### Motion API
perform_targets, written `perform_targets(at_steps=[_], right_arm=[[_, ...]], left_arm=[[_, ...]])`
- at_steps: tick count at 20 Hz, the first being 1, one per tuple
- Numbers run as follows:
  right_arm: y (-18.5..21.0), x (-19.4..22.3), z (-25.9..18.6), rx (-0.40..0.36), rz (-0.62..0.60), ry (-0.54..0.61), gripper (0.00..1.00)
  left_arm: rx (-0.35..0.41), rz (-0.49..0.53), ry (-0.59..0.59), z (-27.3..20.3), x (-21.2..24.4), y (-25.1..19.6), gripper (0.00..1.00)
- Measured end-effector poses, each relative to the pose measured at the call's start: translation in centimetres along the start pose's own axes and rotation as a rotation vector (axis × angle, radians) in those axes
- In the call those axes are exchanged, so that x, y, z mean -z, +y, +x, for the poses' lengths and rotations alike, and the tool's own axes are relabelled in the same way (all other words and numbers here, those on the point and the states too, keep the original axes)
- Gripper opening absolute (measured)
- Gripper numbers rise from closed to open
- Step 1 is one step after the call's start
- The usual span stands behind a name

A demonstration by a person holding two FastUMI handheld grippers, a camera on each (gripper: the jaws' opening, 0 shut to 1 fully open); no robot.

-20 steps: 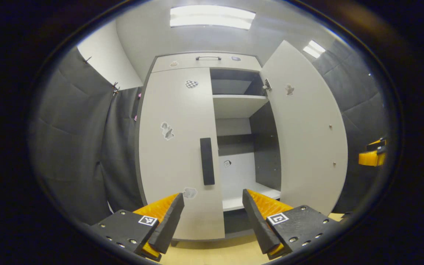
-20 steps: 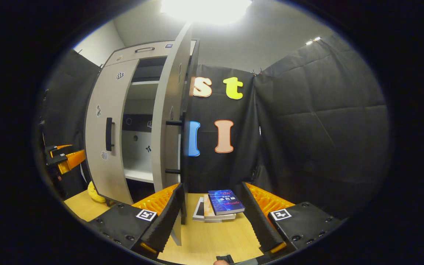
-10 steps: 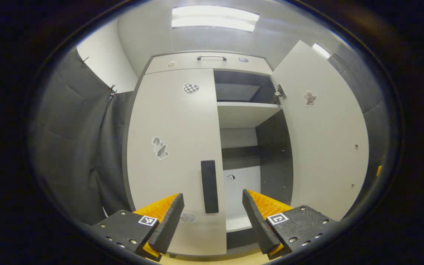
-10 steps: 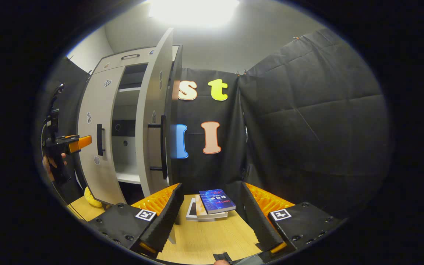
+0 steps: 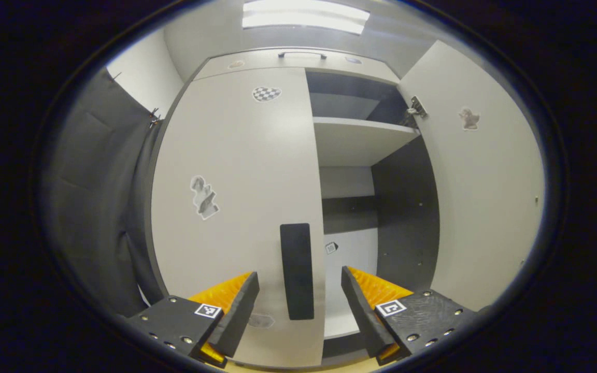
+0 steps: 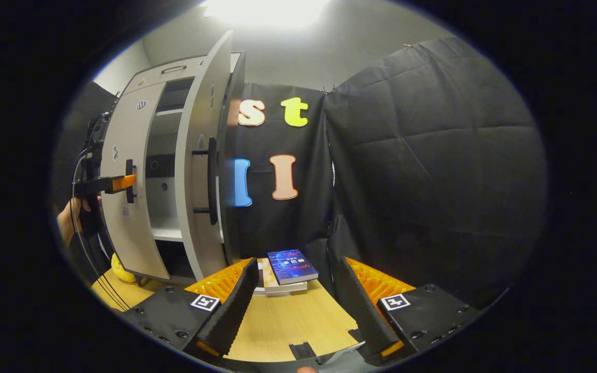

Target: Open the right door of the double-door shoe cabinet with the right hand, and open the left door with the left hand.

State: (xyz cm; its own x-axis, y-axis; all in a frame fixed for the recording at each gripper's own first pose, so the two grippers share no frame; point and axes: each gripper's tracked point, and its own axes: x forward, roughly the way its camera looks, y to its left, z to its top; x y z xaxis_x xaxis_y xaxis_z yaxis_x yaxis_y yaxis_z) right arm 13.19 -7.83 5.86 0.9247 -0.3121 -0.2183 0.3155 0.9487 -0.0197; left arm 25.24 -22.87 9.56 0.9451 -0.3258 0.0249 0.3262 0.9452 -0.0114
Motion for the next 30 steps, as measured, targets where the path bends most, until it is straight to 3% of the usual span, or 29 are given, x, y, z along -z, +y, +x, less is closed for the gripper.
perform_targets(at_steps=[2,9,10,12,16,18,24,30], right_arm=[[-0.1,0.1,0.0,0.002,-0.014,0.002,0.97],[0.4,0.7,0.0,-0.023,-0.044,0.033,0.96],[0.4,0.8,0.0,-0.027,-0.041,0.036,0.96],[0.8,0.9,0.0,-0.038,-0.021,0.044,0.96],[1.4,0.9,0.1,-0.056,0.01,0.047,0.94],[1.5,0.7,0.2,-0.063,0.005,0.04,0.97],[2.6,0.2,0.4,-0.105,0.003,0.022,0.96],[4.1,-0.4,0.9,-0.157,0.002,0.002,0.96]], left_arm=[[-0.045,0.018,0.018,1.1,0.7,0.9,0.92],[-0.053,-0.052,0.065,3.5,1.9,0.8,0.88],[-0.052,-0.06,0.06,3.1,1.9,0.8,0.73],[-0.048,-0.06,0.058,3.0,2.0,0.8,0.73],[-0.018,-0.022,0.055,3.0,2.0,-0.2,0.36],[-0.006,-0.029,0.076,2.9,2.4,-0.2,0.28],[-0.009,-0.061,0.1,2.0,2.3,-0.1,0.13],[0.014,-0.081,0.097,-1.1,1.6,1.0,0.13]])
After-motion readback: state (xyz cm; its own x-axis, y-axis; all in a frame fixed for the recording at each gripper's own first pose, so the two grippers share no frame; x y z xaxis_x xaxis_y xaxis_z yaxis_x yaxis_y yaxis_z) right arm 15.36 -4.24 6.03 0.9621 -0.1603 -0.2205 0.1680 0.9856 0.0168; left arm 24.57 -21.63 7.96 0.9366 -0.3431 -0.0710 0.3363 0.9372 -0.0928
